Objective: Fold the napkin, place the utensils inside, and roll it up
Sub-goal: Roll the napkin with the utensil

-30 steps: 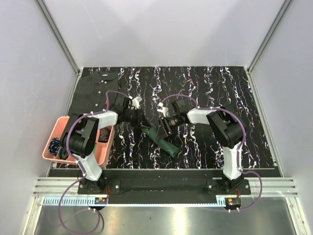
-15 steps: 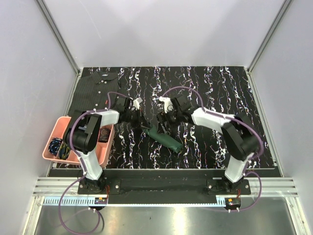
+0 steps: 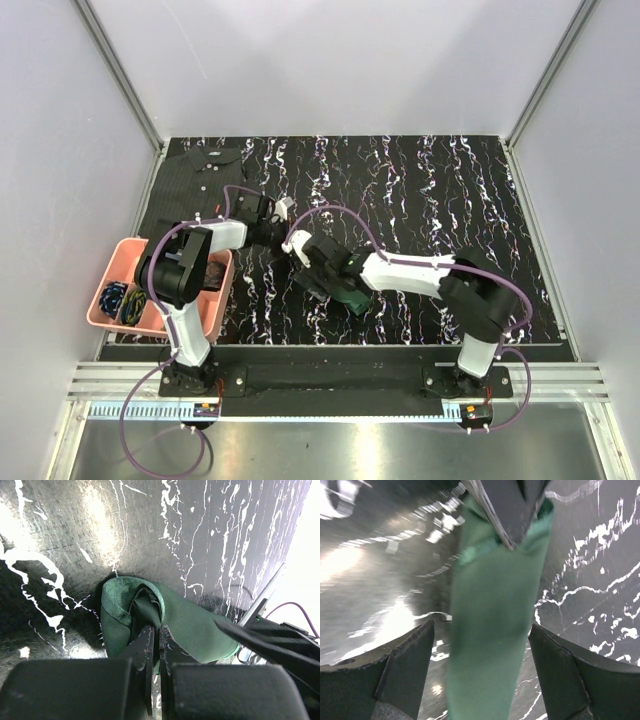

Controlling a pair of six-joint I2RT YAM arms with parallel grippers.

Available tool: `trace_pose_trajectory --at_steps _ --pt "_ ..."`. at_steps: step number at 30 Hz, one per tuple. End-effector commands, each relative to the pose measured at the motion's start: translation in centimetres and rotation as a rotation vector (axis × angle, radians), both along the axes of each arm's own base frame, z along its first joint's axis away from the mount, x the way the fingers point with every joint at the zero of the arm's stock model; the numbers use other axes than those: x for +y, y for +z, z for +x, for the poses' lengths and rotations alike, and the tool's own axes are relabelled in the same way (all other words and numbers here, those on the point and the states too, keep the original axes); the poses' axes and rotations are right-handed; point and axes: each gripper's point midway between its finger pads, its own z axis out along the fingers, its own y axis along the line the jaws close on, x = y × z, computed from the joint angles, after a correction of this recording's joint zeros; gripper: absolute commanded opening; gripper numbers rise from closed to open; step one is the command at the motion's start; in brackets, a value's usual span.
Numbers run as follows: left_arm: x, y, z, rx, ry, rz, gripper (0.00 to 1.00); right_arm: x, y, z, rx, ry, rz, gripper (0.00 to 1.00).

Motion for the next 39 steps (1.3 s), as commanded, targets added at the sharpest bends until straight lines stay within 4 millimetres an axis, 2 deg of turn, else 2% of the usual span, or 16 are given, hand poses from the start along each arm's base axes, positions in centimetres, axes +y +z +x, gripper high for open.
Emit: trace_pose_trajectory --at_steps 1,6,8,9,11,12,14,15,18,24,25,29,32,36,38,39 --pt "-0.5 1.1 1.1 -0.023 -0.008 -0.025 0.0 -1.5 -0.7 2.0 -0.102 -0.055 -0.102 0.86" --pt "-0.6 1.1 1.3 -0.027 -0.012 -0.028 0.0 -1.9 -2.7 2.0 -0.077 -0.069 -0.143 0.9" --pt "-0.6 1.3 1.5 -0.035 -0.008 -0.027 0.04 -2.1 -3.4 1.9 -0.054 -0.085 -0.148 0.91" --pt "-0.6 1.5 1.6 -0.041 -0.007 -0.026 0.17 -2.2 -3.7 1.8 -0.039 -0.091 -0.153 0.91" --pt "-0.6 1.8 1.9 -0.056 -0.003 -0.024 0.28 -2.8 -4.6 1.6 0.004 -0.115 -0.165 0.88" --pt "-0.5 2.0 2.1 -0.064 0.003 -0.022 0.41 -3.2 -4.9 1.3 0.027 -0.131 -0.173 0.85" --pt "-0.5 2.8 2.8 -0.089 0.013 -0.022 0.52 -3.8 -5.5 1.1 0.056 -0.154 -0.182 0.74" --pt "-0.4 3.1 3.1 -0.096 0.02 -0.02 0.62 -4.1 -5.8 0.7 0.085 -0.171 -0.184 0.71" --pt "-0.2 4.6 4.8 -0.138 0.048 -0.016 0.74 -4.7 -6.2 0.0 0.161 -0.229 -0.154 0.66" --pt "1.4 6.4 7.3 -0.181 0.132 0.006 0.87 -6.8 -6.7 0.0 0.278 -0.383 -0.122 0.61" --pt "1.7 7.0 7.7 -0.199 0.151 0.01 0.94 -7.0 -6.8 0.2 0.29 -0.407 -0.125 0.61" --pt "2.4 10.1 9.2 -0.291 0.196 0.017 0.99 -9.2 -7.1 1.7 0.322 -0.555 -0.153 0.59" --pt "2.8 13.9 9.9 -0.394 0.225 0.014 0.99 -11.2 -6.9 3.2 0.312 -0.695 -0.172 0.59" --pt "4.2 17.9 9.7 -0.539 0.26 0.053 0.99 -13.8 -6.9 5.5 0.287 -0.842 -0.179 0.61" --pt "4.9 18.1 9.1 -0.564 0.263 0.086 0.99 -14.3 -6.9 6.1 0.295 -0.879 -0.167 0.62" --pt "5.4 19.2 8.8 -0.6 0.282 0.097 0.99 -14.4 -6.9 6.4 0.296 -0.888 -0.162 0.63"
